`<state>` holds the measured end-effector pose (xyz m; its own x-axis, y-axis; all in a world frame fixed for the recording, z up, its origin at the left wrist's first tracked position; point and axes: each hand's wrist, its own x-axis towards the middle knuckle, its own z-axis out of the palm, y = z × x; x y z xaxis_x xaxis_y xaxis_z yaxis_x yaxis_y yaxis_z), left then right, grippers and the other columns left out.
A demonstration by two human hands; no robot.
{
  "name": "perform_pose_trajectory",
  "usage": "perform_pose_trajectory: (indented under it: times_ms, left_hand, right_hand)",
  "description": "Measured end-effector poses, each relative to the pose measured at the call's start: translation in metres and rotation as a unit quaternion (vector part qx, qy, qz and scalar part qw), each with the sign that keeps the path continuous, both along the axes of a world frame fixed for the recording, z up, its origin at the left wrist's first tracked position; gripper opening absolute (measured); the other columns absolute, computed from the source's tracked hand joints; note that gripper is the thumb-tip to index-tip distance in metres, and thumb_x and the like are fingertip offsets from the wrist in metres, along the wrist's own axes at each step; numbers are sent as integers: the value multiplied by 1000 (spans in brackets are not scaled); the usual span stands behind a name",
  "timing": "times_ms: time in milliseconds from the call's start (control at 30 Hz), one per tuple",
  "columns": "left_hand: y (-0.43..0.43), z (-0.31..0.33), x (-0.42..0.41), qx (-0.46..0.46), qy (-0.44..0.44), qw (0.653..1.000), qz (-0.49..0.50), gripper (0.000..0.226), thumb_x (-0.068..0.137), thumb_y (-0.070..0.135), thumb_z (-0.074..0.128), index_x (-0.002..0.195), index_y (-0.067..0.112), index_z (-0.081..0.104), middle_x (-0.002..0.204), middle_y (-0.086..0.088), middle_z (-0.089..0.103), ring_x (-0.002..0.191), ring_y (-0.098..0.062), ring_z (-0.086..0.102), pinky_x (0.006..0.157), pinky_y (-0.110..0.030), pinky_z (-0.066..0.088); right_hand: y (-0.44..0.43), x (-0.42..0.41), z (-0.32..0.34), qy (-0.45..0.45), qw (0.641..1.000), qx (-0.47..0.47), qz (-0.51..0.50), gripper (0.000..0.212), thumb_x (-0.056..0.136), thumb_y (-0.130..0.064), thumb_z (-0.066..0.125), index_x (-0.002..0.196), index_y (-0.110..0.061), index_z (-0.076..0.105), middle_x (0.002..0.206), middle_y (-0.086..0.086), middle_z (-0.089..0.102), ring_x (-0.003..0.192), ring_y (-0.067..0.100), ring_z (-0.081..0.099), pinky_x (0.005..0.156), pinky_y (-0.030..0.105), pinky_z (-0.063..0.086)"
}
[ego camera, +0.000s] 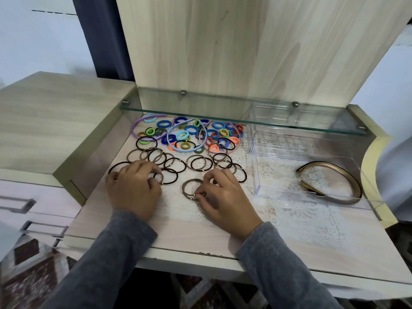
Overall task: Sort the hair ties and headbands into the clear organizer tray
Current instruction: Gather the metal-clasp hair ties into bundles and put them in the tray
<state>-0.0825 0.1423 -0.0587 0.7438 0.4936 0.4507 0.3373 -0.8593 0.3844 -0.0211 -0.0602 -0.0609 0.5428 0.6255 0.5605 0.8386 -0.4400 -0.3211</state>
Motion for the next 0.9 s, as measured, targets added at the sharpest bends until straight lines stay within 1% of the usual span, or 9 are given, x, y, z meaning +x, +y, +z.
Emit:
perform_pose_trajectory:
  times_ms: [133,233,300,400,500,567,633,767,900]
  left_hand:
    - [7,-3,-1,-38,-16,999,2,34,69,19,35,82,35,61,103,12,64,98,-21,57,86,-39,34]
    - [15,-4,-2,-61,-22,998,7,29,69,21,38,82,36,59,102,11,63,95,-24,58,85,-44,45]
    - [20,-4,-5,-55,-26,998,-8,28,68,22,41,82,36,61,100,11,62,93,-24,58,82,-44,49]
    - [26,-5,-10,-22,-15,999,-44,25,67,26,45,82,33,64,100,11,62,95,-24,58,82,-41,48]
    - [29,-6,-15,2,-5,998,-62,21,64,31,45,77,34,61,99,14,60,99,-24,58,83,-41,45]
    - [28,-5,-17,-3,2,998,-60,18,63,31,46,75,34,59,100,13,59,102,-24,58,84,-42,44]
    - [25,-5,-17,-10,15,999,-47,17,62,32,51,76,35,59,102,12,57,105,-24,57,87,-42,41]
    - [23,-4,-17,-8,37,999,-28,15,64,41,52,77,37,58,104,13,54,106,-21,54,91,-42,39]
    - [27,-3,-16,-44,36,998,-37,18,66,49,51,75,37,61,105,17,53,107,-16,53,92,-42,42]
  right_hand:
    - [0,1,0,15,1000,2,-5,10,85,-23,66,89,-14,70,99,-1,54,93,18,48,80,35,45]
    - [0,1,-1,18,1000,-7,2,12,85,-24,64,88,-15,71,100,-2,55,93,18,48,80,35,44]
    - [-1,1,0,29,1000,2,0,13,86,-26,63,89,-16,71,100,-3,55,93,16,47,82,31,43]
    - [-2,3,1,50,996,54,-52,12,86,-23,62,90,-15,71,98,-5,54,93,11,45,82,27,40]
    - [-1,8,-1,59,983,97,-144,10,85,-12,63,92,-10,70,95,-3,53,92,13,43,81,28,41]
    - [-1,11,-3,70,972,109,-195,13,85,-9,63,96,-8,69,97,0,53,93,15,44,82,31,45]
    - [0,13,-4,80,965,113,-224,15,85,-7,63,99,-6,69,99,3,53,95,18,46,82,32,46]
    - [5,20,-3,70,964,88,-239,19,86,-7,64,105,-2,67,101,8,51,97,23,46,81,30,46]
    - [11,31,-6,31,963,68,-259,17,83,-10,70,97,-2,68,100,12,50,96,26,42,80,34,44]
